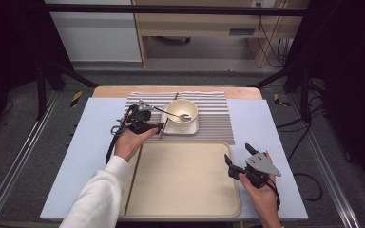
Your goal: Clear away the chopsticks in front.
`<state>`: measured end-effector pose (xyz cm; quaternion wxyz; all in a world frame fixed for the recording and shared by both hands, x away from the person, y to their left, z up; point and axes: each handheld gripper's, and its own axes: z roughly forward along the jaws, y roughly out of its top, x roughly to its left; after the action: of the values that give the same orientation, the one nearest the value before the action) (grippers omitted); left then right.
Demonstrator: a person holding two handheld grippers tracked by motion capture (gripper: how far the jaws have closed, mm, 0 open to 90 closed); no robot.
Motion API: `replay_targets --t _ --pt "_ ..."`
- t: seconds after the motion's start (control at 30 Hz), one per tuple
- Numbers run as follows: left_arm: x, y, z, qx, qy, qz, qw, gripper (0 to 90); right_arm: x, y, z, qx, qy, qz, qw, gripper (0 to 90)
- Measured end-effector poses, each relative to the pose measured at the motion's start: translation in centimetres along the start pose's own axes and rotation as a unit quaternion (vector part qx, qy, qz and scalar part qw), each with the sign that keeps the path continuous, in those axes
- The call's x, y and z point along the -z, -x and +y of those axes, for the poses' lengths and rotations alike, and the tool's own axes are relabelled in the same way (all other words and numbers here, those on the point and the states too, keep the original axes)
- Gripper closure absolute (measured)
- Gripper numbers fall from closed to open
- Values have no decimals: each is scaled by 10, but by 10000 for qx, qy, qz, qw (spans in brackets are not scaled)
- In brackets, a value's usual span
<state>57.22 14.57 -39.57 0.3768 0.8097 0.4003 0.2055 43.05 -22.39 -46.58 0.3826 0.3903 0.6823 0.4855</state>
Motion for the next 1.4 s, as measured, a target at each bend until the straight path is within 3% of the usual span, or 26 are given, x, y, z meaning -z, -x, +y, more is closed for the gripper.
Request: replay_targets --t 0.17,0.27,0.47,0.57,0.73,0.9,1.13,1.33,1.4 --pt "-7 1 -5 -76 -70 -15 9999 413 1 0 0 9 36 7 10000 184" --pt "-14 0 -3 137 24 -109 9998 460 1 0 1 -23 45 -23 10000 183" --pt "-34 -2 -4 187 -174 -131 9996 536 1 1 0 -68 28 -63 10000 183" --pt "-42 -2 -2 266 -234 -48 9994 555 1 1 0 -61 3 -34 10000 182" --pt "-49 -1 3 267 -281 -101 9992 580 1 0 0 -75 -8 -23 10000 181" --pt "-52 -1 3 324 -418 42 9986 624 1 1 0 -111 -25 -34 9999 179" --pt "-57 0 1 335 -552 6 9979 659 1 0 0 -105 -16 -19 9999 177" --pt "-65 2 -1 518 -498 -86 9974 673 1 1 0 -93 -31 -24 9999 174" --pt "-67 3 -1 448 -537 17 9976 673 0 0 0 -83 -31 -15 10000 173"
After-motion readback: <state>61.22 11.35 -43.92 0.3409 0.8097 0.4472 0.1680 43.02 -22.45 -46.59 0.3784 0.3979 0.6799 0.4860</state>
